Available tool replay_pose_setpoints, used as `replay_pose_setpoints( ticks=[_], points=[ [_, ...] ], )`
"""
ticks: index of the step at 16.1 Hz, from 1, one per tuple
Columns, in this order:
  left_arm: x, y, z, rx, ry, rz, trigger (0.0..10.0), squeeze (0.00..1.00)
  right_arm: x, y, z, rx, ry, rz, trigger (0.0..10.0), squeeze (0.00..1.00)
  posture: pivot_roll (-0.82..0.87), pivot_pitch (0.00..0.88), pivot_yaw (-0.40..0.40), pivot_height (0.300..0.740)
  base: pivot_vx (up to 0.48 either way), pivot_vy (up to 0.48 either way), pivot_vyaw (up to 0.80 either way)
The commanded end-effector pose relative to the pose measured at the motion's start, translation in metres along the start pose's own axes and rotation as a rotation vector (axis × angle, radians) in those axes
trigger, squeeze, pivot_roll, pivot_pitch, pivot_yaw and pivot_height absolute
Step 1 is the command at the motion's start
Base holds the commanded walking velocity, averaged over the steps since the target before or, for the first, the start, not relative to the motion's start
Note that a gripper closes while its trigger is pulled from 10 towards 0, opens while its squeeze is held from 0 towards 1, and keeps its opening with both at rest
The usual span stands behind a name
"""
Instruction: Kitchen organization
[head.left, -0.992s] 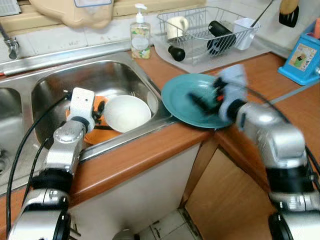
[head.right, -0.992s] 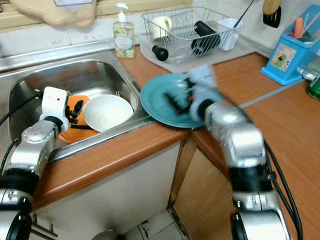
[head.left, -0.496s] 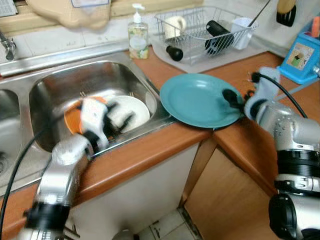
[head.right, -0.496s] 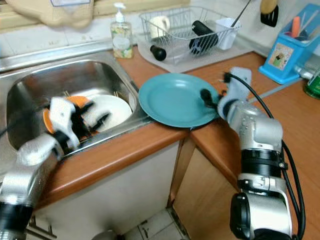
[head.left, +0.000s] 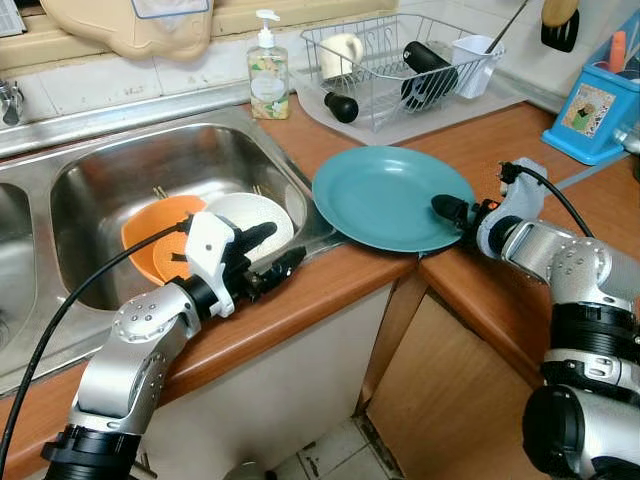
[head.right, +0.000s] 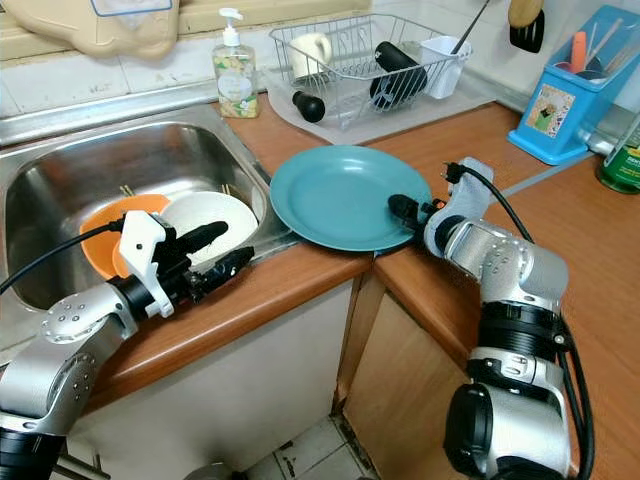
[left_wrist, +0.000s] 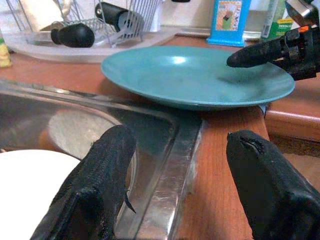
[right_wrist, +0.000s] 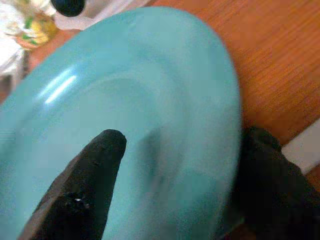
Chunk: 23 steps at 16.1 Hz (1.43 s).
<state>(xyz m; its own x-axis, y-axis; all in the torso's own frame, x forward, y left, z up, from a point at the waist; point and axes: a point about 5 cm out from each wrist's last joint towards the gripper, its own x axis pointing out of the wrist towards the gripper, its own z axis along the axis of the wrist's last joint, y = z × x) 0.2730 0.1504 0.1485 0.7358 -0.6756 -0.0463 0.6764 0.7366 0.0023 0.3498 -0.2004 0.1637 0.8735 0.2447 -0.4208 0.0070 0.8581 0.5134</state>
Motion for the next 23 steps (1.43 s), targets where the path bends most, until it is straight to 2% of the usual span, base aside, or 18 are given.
replay_pose_setpoints(
  ticks=[1,10,16,17,18,19,20,21,22,23],
  points=[
    [0.000,-0.002,0.005,0.012,-0.004,-0.010,10.0,0.00,-0.001,0.007,0.003,0.029,0.002,0.044,0.0,0.00,-0.01,0.000,0.015,0.740,0.000,0.000,0.00],
    [0.000,0.000,0.003,-0.008,0.027,0.034,10.0,0.00,0.001,0.012,-0.001,0.104,0.006,0.084,0.0,0.00,-0.01,0.000,0.019,0.740,0.000,0.000,0.00],
    [0.007,0.012,0.005,-0.060,0.017,0.140,10.0,0.00,-0.001,0.014,0.007,0.133,-0.052,0.114,0.0,0.00,-0.01,0.000,0.024,0.740,0.000,0.000,0.00],
    [0.008,0.013,0.005,-0.073,0.015,0.149,10.0,0.92,-0.001,0.014,0.008,0.132,-0.057,0.117,0.0,0.00,-0.01,0.000,0.024,0.740,0.000,0.000,0.00],
    [0.009,0.015,0.006,-0.091,0.008,0.156,10.0,1.00,-0.003,0.017,0.012,0.140,-0.084,0.144,0.0,0.00,-0.01,0.000,0.025,0.740,0.000,0.000,0.00],
    [0.011,0.016,0.007,-0.101,-0.001,0.169,10.0,1.00,-0.004,0.020,0.016,0.152,-0.106,0.172,0.0,0.00,-0.01,0.000,0.025,0.740,0.000,0.000,0.00],
    [0.013,0.017,0.007,-0.115,-0.008,0.188,10.0,0.70,-0.006,0.023,0.019,0.165,-0.123,0.200,0.0,0.00,-0.01,0.000,0.026,0.740,0.000,0.000,0.00],
    [0.015,0.019,0.007,-0.152,-0.017,0.208,10.0,0.00,-0.008,0.027,0.023,0.176,-0.141,0.235,0.0,0.00,-0.01,0.000,0.025,0.740,0.000,0.000,0.00],
    [0.016,0.019,0.007,-0.180,-0.023,0.214,10.0,0.00,-0.010,0.030,0.025,0.180,-0.148,0.258,0.0,0.00,-0.01,0.000,0.025,0.740,0.000,0.000,0.00],
    [0.020,0.018,0.006,-0.249,-0.038,0.200,10.0,0.00,-0.013,0.038,0.028,0.182,-0.159,0.315,0.0,0.00,-0.01,0.000,0.023,0.740,0.000,0.000,0.00]
  ],
)
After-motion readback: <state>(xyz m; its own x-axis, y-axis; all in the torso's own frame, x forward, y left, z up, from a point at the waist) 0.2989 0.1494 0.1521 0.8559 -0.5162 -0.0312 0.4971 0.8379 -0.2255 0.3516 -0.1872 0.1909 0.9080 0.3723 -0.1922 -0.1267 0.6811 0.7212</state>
